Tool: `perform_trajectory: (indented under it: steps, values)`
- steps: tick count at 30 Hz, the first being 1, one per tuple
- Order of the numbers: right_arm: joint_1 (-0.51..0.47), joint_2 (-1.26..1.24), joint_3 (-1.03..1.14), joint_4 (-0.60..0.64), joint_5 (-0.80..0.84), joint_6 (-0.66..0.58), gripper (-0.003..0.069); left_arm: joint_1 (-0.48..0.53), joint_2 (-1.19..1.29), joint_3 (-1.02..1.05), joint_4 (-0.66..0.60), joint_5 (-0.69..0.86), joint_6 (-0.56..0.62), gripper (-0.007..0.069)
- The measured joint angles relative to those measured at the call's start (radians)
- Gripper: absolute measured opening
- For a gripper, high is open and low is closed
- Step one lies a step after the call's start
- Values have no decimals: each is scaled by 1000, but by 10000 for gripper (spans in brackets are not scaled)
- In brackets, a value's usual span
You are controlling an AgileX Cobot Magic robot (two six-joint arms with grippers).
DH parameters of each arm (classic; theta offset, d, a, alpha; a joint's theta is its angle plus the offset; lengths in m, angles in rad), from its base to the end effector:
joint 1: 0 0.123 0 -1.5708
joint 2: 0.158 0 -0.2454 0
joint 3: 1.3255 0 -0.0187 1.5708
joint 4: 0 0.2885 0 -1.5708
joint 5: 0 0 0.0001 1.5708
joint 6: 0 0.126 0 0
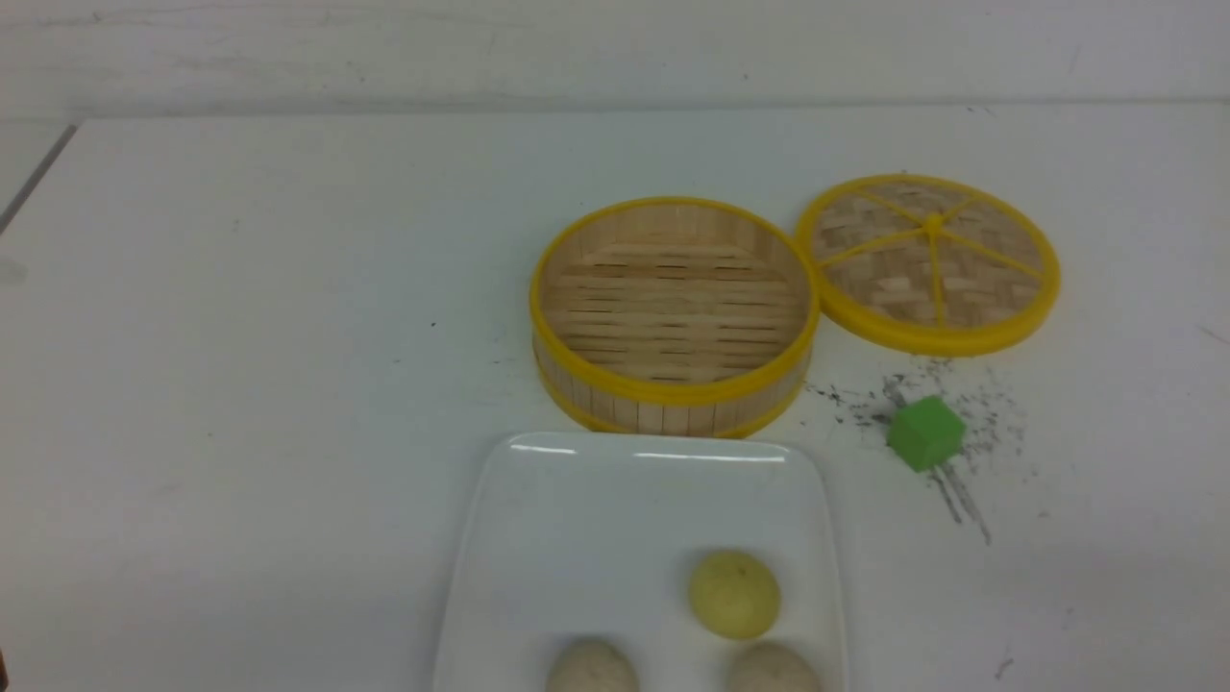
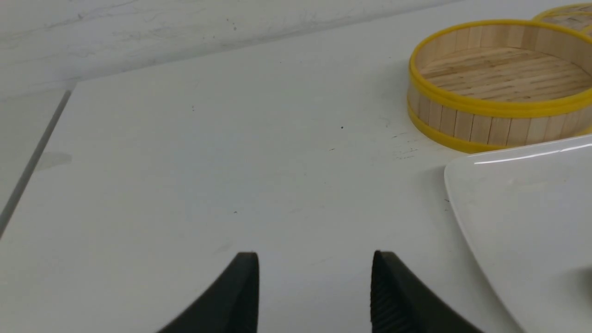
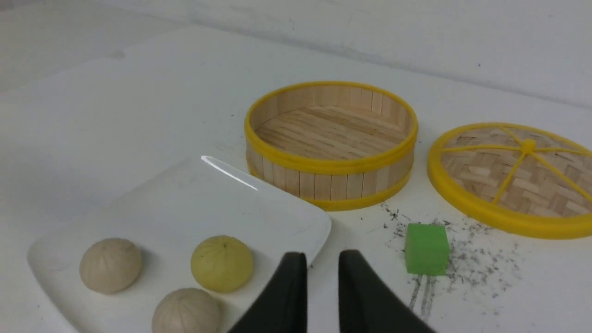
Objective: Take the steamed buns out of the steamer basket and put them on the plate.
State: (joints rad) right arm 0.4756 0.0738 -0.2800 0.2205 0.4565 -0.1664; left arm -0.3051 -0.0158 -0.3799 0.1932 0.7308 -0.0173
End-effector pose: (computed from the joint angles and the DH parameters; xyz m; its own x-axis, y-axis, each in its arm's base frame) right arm 0.1330 0.0822 0.2615 -0.1531 -0.0429 -0.9873 -0.5358 0.8431 0.0465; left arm 0.1244 -0.0222 0.2787 -0.2007 0.1953 -0.9600 0.2063 0.9664 0.1534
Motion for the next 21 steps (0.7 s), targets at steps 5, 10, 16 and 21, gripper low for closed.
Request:
perform_trajectory:
  steps: [5, 10, 16, 21]
  values:
    - [0, 0, 4, 7, -14, 0, 132, 0, 0, 0, 0, 0, 0, 355]
    - [0, 0, 6, 7, -16, 0, 132, 0, 0, 0, 0, 0, 0, 355]
    - [-26, -2, 6, -29, 13, 0, 136, 0, 0, 0, 0, 0, 0, 355]
    - [-128, -35, 30, -99, 111, 8, 138, 0, 0, 0, 2, 0, 0, 355]
